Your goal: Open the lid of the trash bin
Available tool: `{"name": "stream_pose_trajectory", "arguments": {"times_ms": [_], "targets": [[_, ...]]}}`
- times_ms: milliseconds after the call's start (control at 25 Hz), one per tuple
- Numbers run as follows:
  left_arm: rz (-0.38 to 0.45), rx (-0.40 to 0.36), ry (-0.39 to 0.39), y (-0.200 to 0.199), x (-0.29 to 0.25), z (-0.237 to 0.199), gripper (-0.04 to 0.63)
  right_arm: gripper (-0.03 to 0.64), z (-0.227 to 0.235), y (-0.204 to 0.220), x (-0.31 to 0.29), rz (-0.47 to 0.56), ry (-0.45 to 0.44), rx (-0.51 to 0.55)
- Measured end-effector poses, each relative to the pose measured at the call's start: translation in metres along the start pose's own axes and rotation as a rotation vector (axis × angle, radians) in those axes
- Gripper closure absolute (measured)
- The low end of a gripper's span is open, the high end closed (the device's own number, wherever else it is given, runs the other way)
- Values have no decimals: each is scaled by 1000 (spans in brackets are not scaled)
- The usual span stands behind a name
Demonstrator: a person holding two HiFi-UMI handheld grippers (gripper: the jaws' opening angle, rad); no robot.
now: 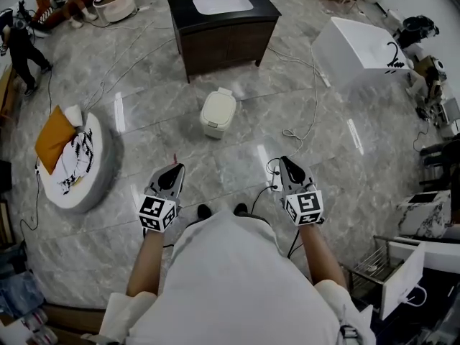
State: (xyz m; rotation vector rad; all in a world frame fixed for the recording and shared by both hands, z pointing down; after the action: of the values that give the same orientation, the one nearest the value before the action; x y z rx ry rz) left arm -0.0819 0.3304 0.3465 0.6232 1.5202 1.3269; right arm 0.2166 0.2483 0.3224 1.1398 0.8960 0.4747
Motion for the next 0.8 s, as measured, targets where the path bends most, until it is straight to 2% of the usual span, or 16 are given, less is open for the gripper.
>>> {"name": "stream_pose_trajectory", "arguments": {"times_ms": [400,800], "targets": [[18,-41,65,6,6,-29,578,583,-28,0,-3,23,52,-29],[34,-42,52,4,6,-44,578,583,-39,-4,-14,25,48,-22]]}}
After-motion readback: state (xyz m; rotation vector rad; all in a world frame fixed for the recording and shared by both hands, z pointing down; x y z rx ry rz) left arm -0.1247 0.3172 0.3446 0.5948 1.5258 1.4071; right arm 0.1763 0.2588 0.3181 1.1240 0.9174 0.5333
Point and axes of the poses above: the fingertips, and each gripper's own axes: x backward along the fingers, z to its right, y out of its underside, the point moved 2 cm from there along x, backward along the fingers, and after that the axes turned 14 degrees about -x, right-handed, at the moved point
